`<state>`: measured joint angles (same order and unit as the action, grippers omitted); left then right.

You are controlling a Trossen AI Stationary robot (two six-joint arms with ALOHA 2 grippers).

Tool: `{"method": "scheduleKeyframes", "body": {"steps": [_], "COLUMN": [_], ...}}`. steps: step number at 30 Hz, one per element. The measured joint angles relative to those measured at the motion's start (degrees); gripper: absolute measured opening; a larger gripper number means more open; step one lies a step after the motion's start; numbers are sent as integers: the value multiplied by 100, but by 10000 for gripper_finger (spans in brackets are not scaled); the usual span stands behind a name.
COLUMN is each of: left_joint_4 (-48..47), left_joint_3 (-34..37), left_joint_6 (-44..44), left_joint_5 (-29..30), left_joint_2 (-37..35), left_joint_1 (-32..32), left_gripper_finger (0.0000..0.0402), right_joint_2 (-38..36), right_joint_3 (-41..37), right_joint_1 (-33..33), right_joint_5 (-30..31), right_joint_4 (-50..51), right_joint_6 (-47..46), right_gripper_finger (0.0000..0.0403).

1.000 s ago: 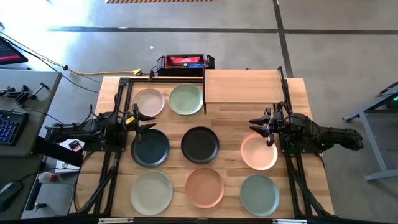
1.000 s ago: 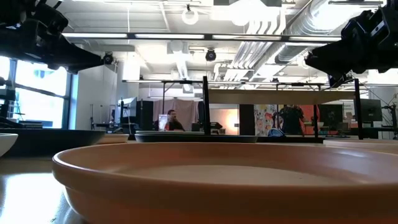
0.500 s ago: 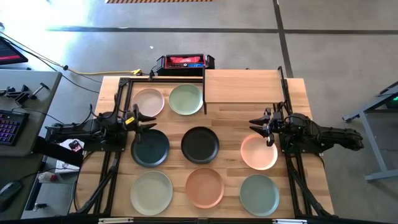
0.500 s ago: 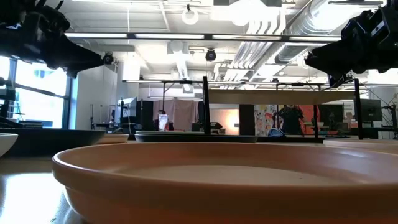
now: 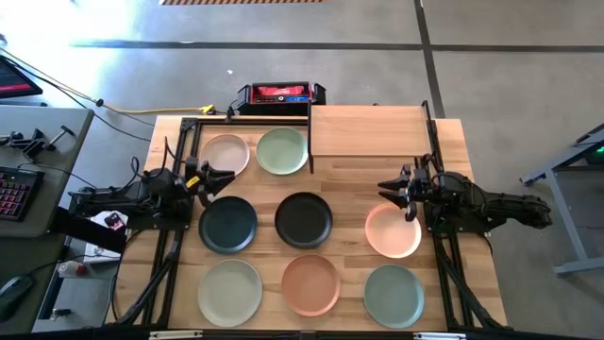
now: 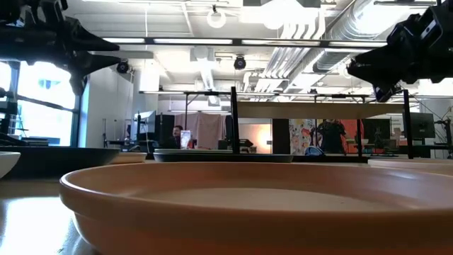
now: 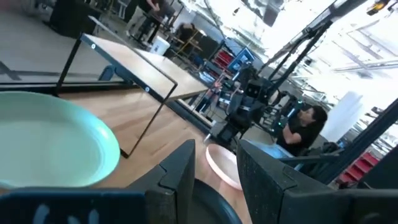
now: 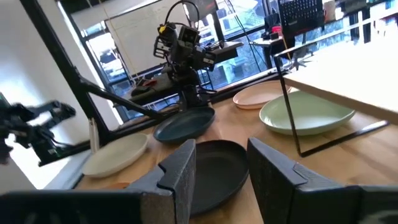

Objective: Place and stack plates onto a shelf
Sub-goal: Put the light orange plate on the shelf

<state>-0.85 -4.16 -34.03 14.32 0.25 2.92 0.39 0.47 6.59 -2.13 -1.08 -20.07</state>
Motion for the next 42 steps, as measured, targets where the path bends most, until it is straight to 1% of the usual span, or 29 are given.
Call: {"method": "scheduleKeyframes", "body": {"steps": [5, 9, 12, 17, 21, 28, 32, 34, 36, 39, 42], "left_joint_4": [-10, 3, 41, 278, 513, 506, 559, 834, 1284, 2183, 2990], "left_joint_3": [0, 0, 0, 0, 0, 0, 0, 0, 0, 0, 0], "left_joint_6": [-709, -737, -649, -689, -611, -575, -578, -567, -374, 104, 597], "left_joint_5": [-7, 17, 128, 713, 742, 865, 1142, 1248, 1370, 1621, 1623], "left_joint_2": [2, 2, 2, 2, 0, 7, 9, 11, 11, 11, 11], "left_joint_1": [0, 4, 4, 7, 7, 7, 5, 7, 4, 4, 4], "left_gripper_finger": [106, 106, 106, 106, 106, 106, 106, 106, 106, 106, 106], "right_joint_2": [0, 2, 2, 2, 0, 0, 2, 2, 7, 32, 144], "right_joint_3": [0, 0, 1, 2, 2, 0, 6, 79, 285, 670, 1123], "right_joint_1": [0, 0, 0, 0, 0, 9, 22, 22, 22, 22, 22], "right_joint_5": [0, 7, 103, 114, 27, 20, 20, 21, 22, 22, 32], "right_joint_4": [-2, -2, -3, -30, -46, -46, -156, -157, -177, -190, -118], "right_joint_6": [-625, -1127, -1148, -1389, -1578, -1565, -1594, -1549, -1352, -991, -564], "right_gripper_finger": [128, 128, 128, 128, 128, 128, 128, 128, 128, 128, 128]}}
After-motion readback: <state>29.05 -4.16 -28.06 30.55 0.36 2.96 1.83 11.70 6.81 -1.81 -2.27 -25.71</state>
